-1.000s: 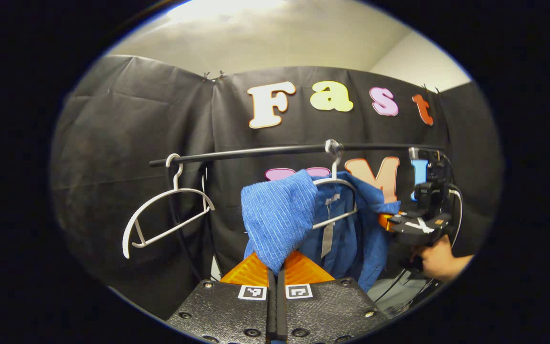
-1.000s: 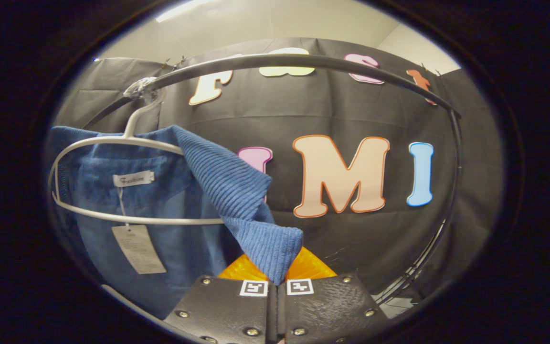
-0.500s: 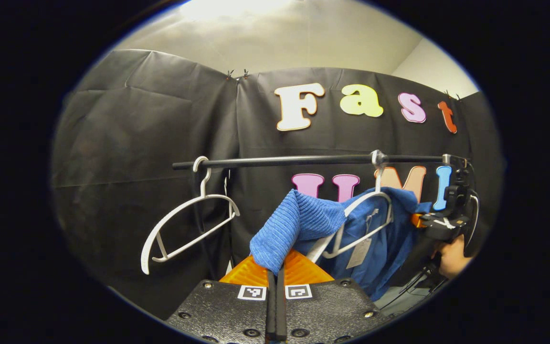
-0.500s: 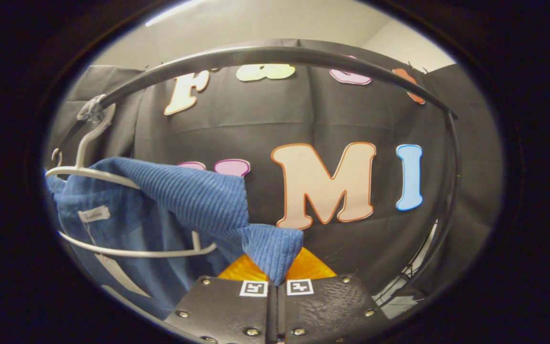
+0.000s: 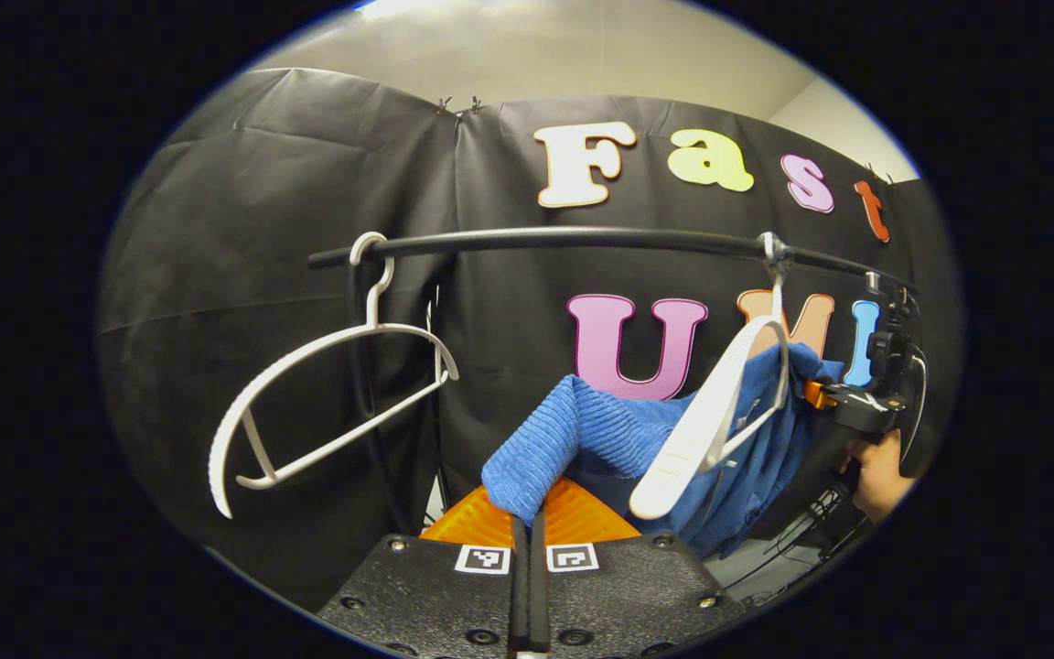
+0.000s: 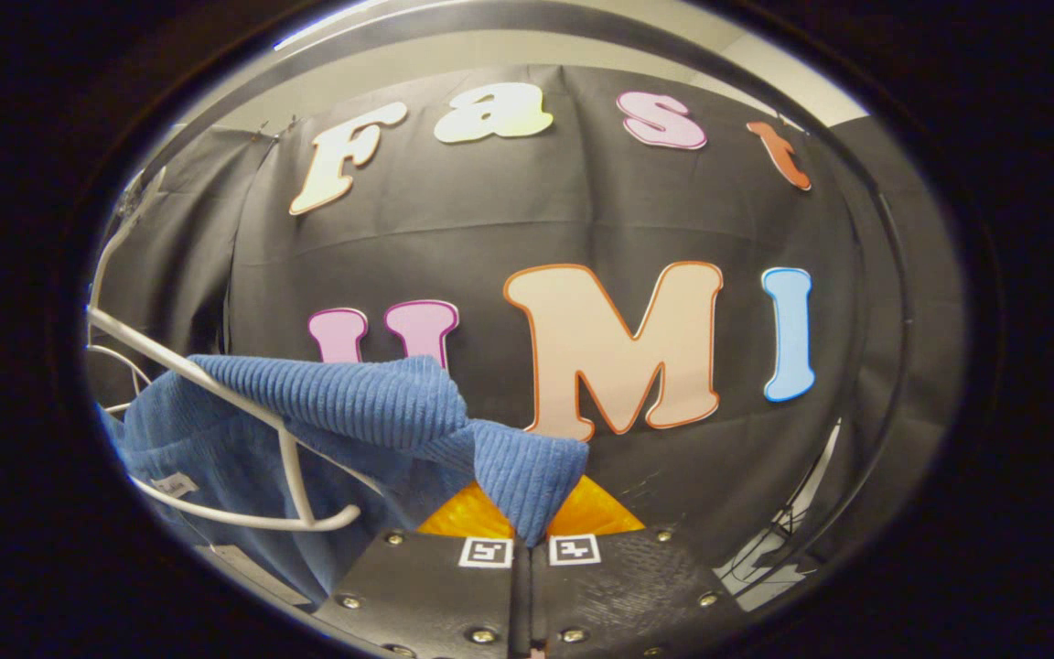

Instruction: Grasp the clothes on the hanger with both hands and then place them into the laundry hamper below.

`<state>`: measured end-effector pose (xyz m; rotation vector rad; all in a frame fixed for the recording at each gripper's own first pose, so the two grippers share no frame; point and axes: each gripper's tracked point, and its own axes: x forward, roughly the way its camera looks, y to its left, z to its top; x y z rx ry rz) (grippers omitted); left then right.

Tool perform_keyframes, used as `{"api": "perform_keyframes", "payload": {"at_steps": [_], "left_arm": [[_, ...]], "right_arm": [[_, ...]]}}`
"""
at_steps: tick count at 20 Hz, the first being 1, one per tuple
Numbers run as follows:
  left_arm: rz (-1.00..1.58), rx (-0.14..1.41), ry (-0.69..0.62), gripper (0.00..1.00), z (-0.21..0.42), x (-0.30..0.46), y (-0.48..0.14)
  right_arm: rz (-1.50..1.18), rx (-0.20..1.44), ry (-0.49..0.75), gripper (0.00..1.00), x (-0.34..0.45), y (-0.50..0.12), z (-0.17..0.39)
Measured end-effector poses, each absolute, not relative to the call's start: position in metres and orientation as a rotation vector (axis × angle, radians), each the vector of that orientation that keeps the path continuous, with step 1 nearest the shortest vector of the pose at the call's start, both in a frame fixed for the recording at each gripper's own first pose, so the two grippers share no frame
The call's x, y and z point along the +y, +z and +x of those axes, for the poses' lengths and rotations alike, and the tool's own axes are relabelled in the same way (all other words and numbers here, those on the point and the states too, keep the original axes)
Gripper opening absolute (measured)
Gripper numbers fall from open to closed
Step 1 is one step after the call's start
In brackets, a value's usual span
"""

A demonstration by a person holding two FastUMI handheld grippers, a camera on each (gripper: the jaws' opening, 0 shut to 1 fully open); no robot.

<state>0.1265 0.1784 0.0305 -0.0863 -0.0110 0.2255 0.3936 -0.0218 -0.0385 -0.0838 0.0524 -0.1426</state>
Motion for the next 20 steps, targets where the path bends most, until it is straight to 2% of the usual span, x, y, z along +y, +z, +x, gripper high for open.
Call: {"api": "perform_keyframes", "payload": {"at_steps": [6, 11, 13, 20], "left_arm": [[-0.109, 0.019, 0.217, 0.0, 0.14, 0.184, 0.013], [-0.112, 0.045, 0.193, 0.01, 0.152, 0.185, -0.011], [-0.102, 0.058, 0.2, 0.01, 0.155, 0.185, -0.021], [-0.108, 0.144, 0.232, 0.01, 0.157, 0.203, -0.077]], "right_arm": [[-0.124, 0.057, -0.183, 0.01, -0.034, -0.051, 0.403], [-0.149, 0.146, -0.185, 0.03, -0.05, -0.094, 0.417], [-0.174, 0.171, -0.182, 0.01, -0.05, -0.109, 0.417], [-0.218, 0.261, -0.157, 0.01, -0.065, -0.148, 0.391]]}}
